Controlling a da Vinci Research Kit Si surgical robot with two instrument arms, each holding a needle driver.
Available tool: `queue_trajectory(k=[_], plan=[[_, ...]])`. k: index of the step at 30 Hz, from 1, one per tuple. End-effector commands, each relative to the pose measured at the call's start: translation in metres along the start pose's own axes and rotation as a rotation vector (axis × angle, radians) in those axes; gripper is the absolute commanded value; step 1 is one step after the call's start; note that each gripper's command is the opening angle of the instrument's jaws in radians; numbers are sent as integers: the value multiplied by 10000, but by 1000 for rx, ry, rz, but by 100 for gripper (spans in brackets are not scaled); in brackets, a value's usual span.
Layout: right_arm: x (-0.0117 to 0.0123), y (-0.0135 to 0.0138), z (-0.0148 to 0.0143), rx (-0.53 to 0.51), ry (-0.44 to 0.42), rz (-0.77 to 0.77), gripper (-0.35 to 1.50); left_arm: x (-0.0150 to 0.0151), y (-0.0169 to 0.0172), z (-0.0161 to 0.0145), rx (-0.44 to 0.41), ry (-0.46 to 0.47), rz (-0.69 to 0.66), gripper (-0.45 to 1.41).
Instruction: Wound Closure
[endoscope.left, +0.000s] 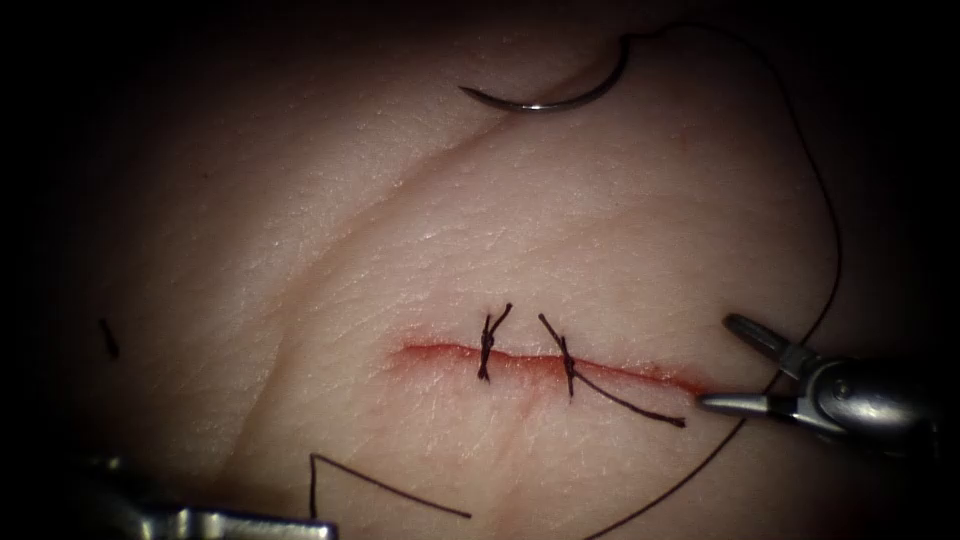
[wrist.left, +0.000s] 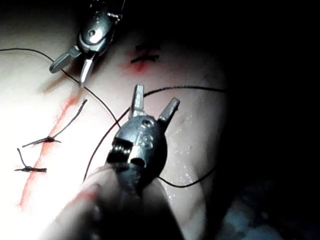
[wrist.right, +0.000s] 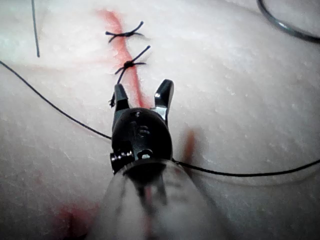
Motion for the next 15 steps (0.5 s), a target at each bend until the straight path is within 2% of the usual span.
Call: queue_trajectory(k=[1, 3, 5, 9, 13, 15], plan=[[-6, -11, 11, 5, -12, -3, 147, -4, 2, 7, -1, -4, 1, 121], [-8, -14, 17, 12, -24, -9, 147, -1, 2, 6, 15, -21, -1, 135], [-10, -17, 21, 18, -27, -12, 147, 4, -4, 2, 54, -53, -9, 140], [-12, -19, 25, 21, -32, -16, 147, 10, -25, -14, 99, -92, -35, 140], [-13, -20, 24, 29, -37, -19, 147, 1, -68, -48, 203, -202, -25, 140], [-13, -20, 25, 30, -39, -20, 147, -6, -83, -62, 220, -233, -23, 140]])
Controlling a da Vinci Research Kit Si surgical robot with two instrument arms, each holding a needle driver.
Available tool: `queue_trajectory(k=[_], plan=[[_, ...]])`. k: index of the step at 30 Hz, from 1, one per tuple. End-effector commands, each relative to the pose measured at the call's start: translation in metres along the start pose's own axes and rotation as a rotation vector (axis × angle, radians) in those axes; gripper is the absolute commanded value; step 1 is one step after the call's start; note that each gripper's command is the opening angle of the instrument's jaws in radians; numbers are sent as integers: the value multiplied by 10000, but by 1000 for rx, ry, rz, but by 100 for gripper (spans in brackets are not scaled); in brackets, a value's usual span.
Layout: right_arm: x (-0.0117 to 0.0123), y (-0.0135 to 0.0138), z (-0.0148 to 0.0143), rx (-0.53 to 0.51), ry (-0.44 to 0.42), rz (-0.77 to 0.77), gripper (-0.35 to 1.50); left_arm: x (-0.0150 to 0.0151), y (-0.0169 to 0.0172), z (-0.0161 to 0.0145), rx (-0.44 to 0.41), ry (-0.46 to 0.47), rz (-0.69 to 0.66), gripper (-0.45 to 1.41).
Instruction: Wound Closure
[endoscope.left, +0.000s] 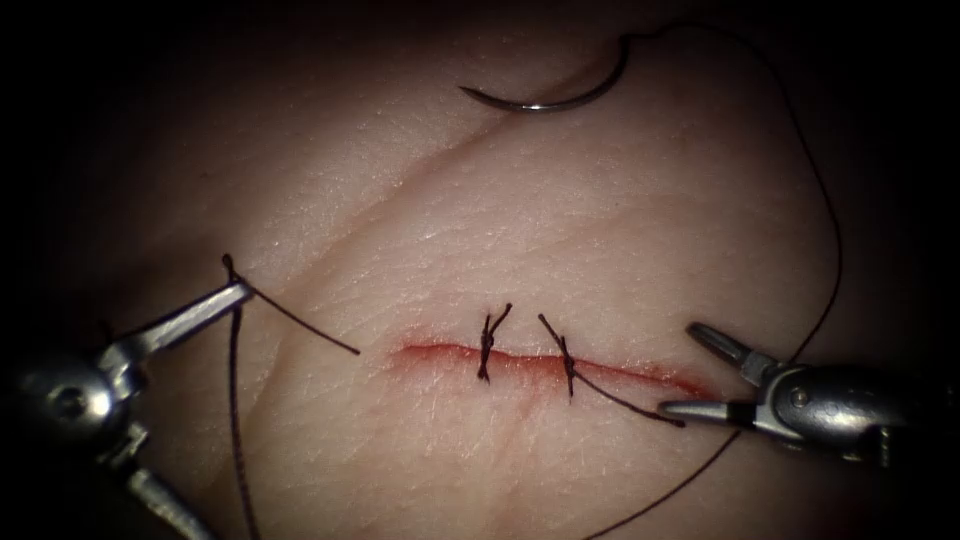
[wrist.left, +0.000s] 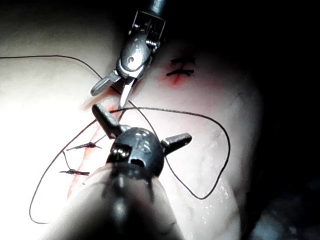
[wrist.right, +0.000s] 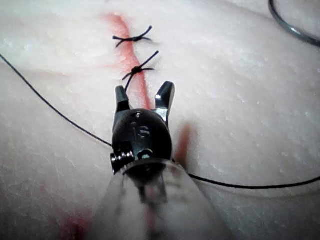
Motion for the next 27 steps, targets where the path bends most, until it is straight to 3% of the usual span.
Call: queue_trajectory(k=[1, 7, 11, 12, 16, 20, 23, 24, 27], plan=[[-4, -6, 6, 3, 0, 1, 147, -10, -11, 1, 15, -16, -1, 140], [-5, -7, 7, 6, -4, -1, 145, -35, -66, -28, 140, -89, 25, 137], [-6, -9, 7, 10, -11, -5, 145, -38, -97, -45, 170, -58, -7, 131], [-8, -10, 8, 13, -15, -8, 143, -37, -106, -54, 142, -2, -15, 130], [-8, -11, 7, 17, -19, -10, 143, -35, -113, -79, 59, 79, -61, 126], [-9, -11, 5, 18, -19, -10, 143, -27, -110, -111, -98, 78, -173, 123], [-8, -12, 5, 20, -22, -10, 143, -17, -102, -115, -185, 152, -198, 121], [-6, -13, 5, 19, -22, -9, 143, -8, -91, -111, -250, 220, -188, 118], [-5, -15, 6, 22, -20, -9, 143, 2, -80, -105, -278, 269, -173, 110]])
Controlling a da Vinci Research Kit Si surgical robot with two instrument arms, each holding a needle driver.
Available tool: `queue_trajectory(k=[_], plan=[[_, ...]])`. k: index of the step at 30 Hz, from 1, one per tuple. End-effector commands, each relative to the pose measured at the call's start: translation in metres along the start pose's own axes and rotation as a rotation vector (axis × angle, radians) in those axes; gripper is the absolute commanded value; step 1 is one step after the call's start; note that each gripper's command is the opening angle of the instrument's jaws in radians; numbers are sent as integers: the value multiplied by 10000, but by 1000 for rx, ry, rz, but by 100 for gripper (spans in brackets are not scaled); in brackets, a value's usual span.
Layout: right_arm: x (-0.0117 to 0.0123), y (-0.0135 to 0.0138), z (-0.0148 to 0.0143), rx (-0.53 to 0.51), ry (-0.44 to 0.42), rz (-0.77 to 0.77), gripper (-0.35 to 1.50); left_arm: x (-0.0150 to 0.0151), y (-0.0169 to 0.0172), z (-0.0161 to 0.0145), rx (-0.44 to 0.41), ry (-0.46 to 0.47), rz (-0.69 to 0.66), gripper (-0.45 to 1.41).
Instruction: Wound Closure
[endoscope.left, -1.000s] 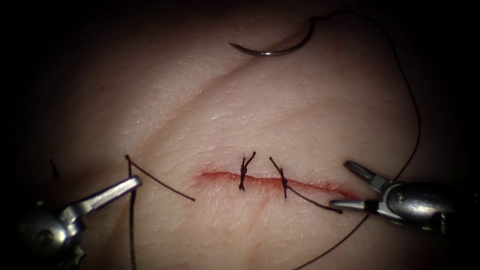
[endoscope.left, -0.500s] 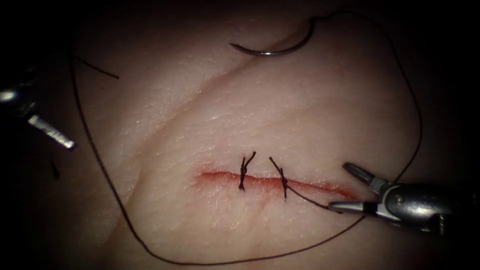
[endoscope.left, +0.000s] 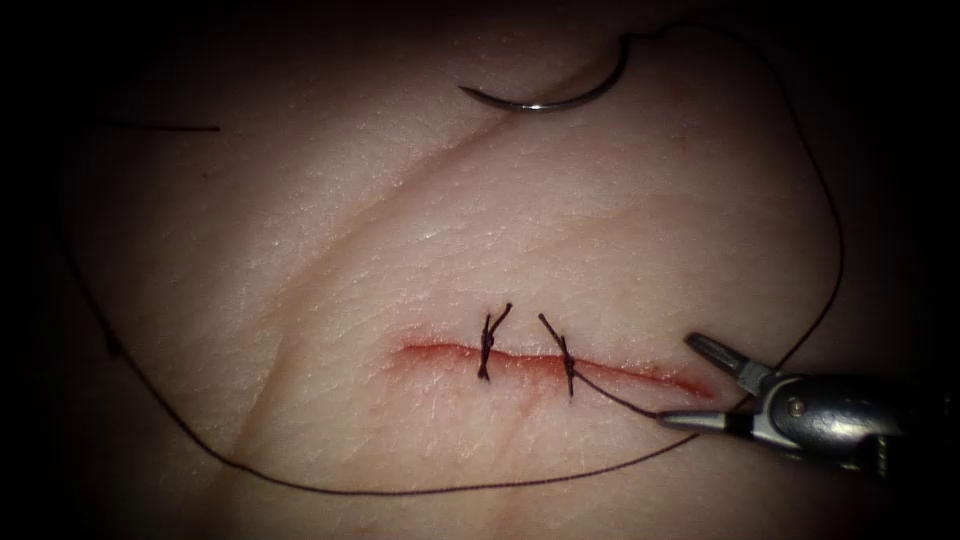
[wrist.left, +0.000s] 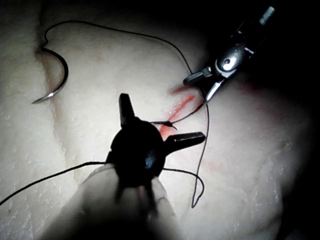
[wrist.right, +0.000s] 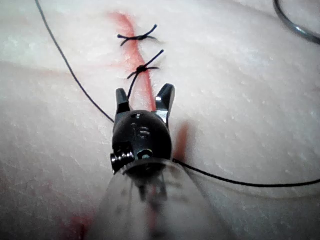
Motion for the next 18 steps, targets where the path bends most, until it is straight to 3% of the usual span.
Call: queue_trajectory(k=[1, 5, 9, 12, 13, 14, 18], plan=[[-2, -8, 5, 5, 2, 1, 143, 0, 5, 18, -26, 29, 2, 110], [-2, -8, -1, 8, 5, 1, 143, 13, 13, 39, -53, 60, -18, 105], [-5, -5, -12, 19, 7, 0, 138, 34, 23, 83, -37, 75, -17, 101], [-8, -2, -21, 8, -6, -2, 137, 44, 23, 116, 54, 40, -22, 88], [-9, -1, -24, 9, -7, -2, 137, 46, 20, 144, 127, 10, 23, 84], [-9, -1, -24, 9, -7, -2, 137, 46, 20, 144, 127, 10, 23, 84], [-11, 0, -32, 15, -10, -5, 137, 35, 20, 197, 217, -37, 113, 68]])
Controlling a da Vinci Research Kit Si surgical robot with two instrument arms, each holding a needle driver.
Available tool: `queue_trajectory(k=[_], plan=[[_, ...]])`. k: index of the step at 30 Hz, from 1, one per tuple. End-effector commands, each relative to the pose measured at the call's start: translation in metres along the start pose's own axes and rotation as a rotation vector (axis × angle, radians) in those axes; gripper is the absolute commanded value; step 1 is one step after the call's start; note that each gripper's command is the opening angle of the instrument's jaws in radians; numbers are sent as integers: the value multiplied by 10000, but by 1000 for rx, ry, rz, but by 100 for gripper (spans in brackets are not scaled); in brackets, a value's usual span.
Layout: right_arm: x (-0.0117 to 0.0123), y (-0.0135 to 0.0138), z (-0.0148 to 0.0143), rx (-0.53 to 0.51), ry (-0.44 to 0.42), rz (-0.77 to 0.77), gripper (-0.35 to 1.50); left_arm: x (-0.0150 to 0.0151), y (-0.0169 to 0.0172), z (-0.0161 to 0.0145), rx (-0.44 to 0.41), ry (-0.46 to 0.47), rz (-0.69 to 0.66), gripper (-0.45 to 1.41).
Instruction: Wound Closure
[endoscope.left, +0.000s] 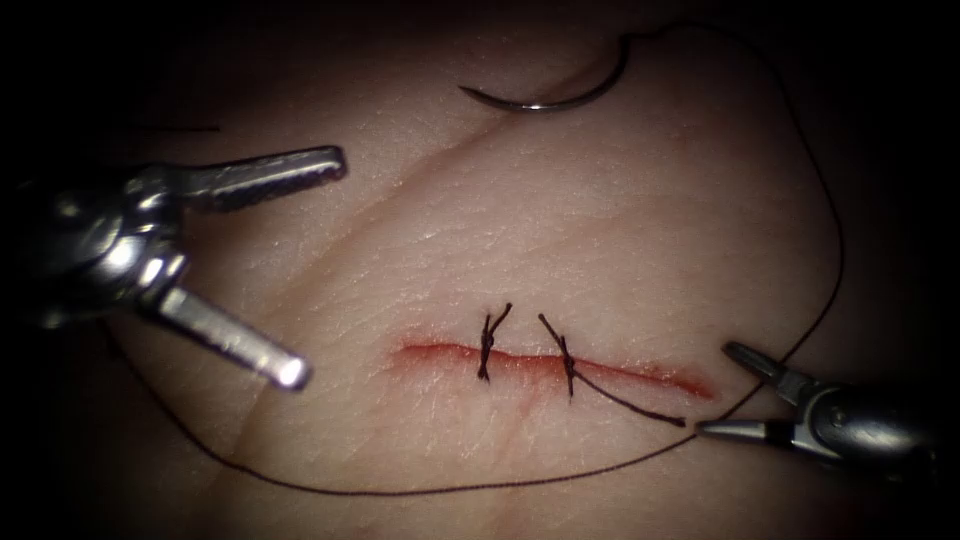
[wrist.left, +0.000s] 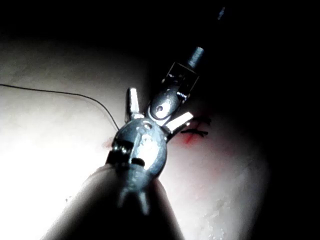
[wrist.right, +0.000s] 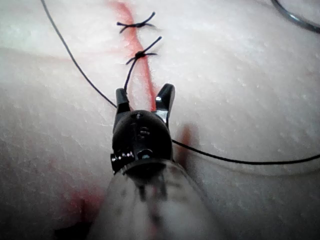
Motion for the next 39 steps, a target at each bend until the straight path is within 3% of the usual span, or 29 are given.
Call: queue_trajectory(k=[1, 4, 9, 12, 15, 19, 23, 39], plan=[[-5, -6, 3, 6, -1, 1, 137, -9, 6, 22, 22, -14, 19, 66], [-3, -3, -3, 9, -7, 4, 135, -39, 28, 84, 103, -89, 79, 66], [3, 0, -6, 1, -16, 4, 133, -71, 42, 129, 183, -160, 128, 71], [10, 3, -8, 2, -19, -2, 128, -107, 40, 159, 269, -226, 141, 66], [13, 5, -10, 2, -20, -10, 126, -123, 35, 169, 306, -260, 166, 63], [16, 10, -12, -2, -27, -16, 123, -172, 32, 195, 397, -335, 208, 54], [16, 10, -11, -6, -26, -15, 123, -204, 32, 210, 429, -368, 244, 47], [16, 10, -12, -7, -31, -15, 123, -260, 4, 239, 429, -509, 271, 41]])
